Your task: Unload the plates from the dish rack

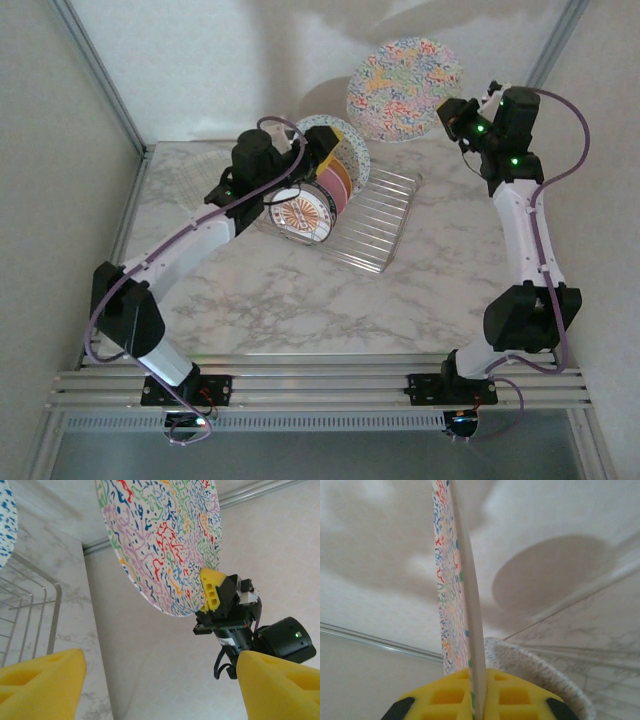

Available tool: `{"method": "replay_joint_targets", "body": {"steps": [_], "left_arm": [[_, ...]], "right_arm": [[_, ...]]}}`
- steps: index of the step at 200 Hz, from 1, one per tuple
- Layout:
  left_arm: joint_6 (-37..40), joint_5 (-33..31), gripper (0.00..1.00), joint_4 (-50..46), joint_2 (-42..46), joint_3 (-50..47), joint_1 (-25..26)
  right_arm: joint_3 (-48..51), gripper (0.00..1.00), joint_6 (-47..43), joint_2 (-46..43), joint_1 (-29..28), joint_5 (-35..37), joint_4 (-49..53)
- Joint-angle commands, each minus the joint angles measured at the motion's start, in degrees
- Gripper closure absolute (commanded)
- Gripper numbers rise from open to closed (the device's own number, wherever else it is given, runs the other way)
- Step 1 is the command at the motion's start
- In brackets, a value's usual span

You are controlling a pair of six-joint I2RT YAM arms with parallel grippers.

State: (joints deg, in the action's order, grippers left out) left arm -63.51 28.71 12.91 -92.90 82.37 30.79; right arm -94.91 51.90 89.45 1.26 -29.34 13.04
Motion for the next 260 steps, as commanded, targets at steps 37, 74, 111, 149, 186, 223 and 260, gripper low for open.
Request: {"method": "replay_joint_targets", "body": {"steps": [37, 74, 111, 149, 186, 223, 260], "left_arm": [[-3.62, 1.45, 0.23, 4.41, -5.36, 6.12, 1.42], [-5.86, 1.54, 0.27, 6.32, -8.68, 8.5, 1.73], [-7.31, 1.62, 0.38, 6.43, -11.63, 11.29, 2.07], [-7.25, 1.27, 0.59, 5.78, -12.65, 12.11, 2.09], [-7.25, 1.09, 0.93, 5.2, -12.74, 12.14, 2.09], [-7.68, 1.34, 1.0, 5.77, -12.14, 12.25, 1.56], [-9.84, 2.68, 1.0, 9.25, -10.78, 12.93, -0.33]], "right_arm": [[4.85, 1.0, 12.61, -5.44, -0.72, -5.38, -8.08], [6.95, 1.0, 14.72, -6.13, -1.49, -7.02, -9.52], [7.55, 1.0, 14.9, -6.17, -3.39, -7.74, -9.13], [7.25, 1.0, 14.78, -5.69, -3.95, -7.89, -8.73], [6.7, 1.0, 13.51, -5.41, -4.22, -7.89, -7.58], [5.48, 1.0, 11.56, -5.38, -4.99, -7.26, -6.02], [4.49, 0.71, 8.59, -6.4, -5.6, -5.89, -3.54]]}}
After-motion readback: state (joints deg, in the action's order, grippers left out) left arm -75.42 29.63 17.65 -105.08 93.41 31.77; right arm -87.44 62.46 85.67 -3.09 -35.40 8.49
